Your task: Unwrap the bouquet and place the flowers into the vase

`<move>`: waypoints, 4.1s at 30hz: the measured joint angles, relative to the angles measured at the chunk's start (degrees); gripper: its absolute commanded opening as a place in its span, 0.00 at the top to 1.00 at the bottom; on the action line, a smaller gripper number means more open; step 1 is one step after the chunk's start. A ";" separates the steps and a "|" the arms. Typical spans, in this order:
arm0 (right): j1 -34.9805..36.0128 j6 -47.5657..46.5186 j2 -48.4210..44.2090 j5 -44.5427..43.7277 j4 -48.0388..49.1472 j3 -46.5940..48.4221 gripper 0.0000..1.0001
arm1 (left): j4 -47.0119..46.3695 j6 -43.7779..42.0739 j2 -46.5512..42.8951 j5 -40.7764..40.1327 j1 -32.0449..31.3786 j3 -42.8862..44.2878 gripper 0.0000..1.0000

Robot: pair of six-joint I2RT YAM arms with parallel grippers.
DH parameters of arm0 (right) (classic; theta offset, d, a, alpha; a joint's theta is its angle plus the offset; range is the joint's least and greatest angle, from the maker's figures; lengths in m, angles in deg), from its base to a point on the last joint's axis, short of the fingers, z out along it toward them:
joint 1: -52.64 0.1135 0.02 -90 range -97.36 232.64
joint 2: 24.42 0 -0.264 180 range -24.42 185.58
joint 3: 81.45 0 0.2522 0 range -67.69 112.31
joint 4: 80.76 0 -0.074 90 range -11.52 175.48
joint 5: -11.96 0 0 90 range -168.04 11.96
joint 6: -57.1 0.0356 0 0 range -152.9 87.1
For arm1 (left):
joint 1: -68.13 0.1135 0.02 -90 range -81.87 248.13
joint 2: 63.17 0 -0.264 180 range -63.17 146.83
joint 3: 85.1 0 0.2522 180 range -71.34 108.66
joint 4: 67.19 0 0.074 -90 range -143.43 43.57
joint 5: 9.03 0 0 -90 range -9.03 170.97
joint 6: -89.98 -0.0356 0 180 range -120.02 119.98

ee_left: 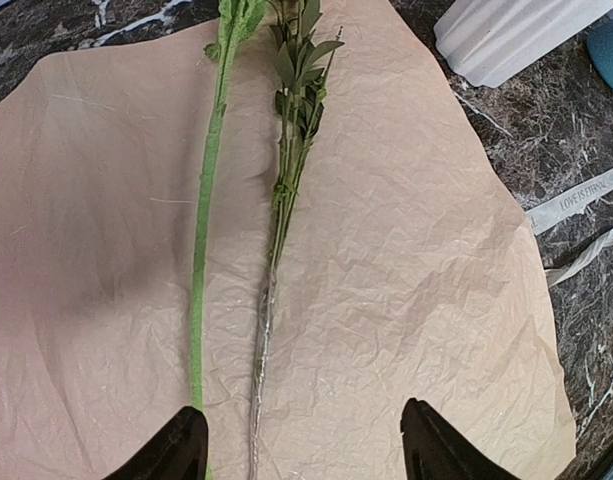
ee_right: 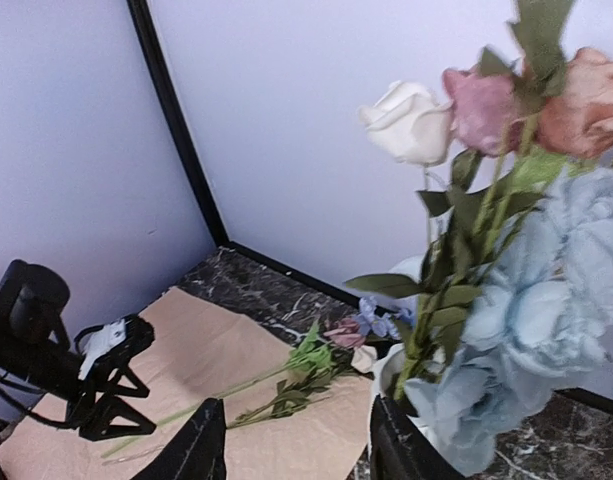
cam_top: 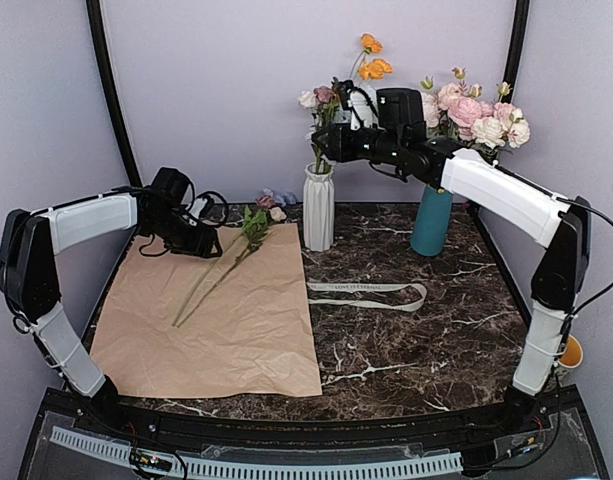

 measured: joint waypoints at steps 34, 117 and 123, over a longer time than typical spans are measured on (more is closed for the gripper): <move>-7.32 9.38 20.50 7.15 1.79 16.46 0.69 | 5.22 1.31 8.46 -2.14 4.61 3.26 0.40; 7.78 14.23 21.68 25.49 8.66 15.13 0.48 | 7.19 7.91 -6.75 -3.65 4.39 -7.13 1.00; 7.78 14.38 21.73 24.13 8.55 15.13 0.49 | 4.72 6.64 -14.36 -19.02 1.49 -8.81 1.00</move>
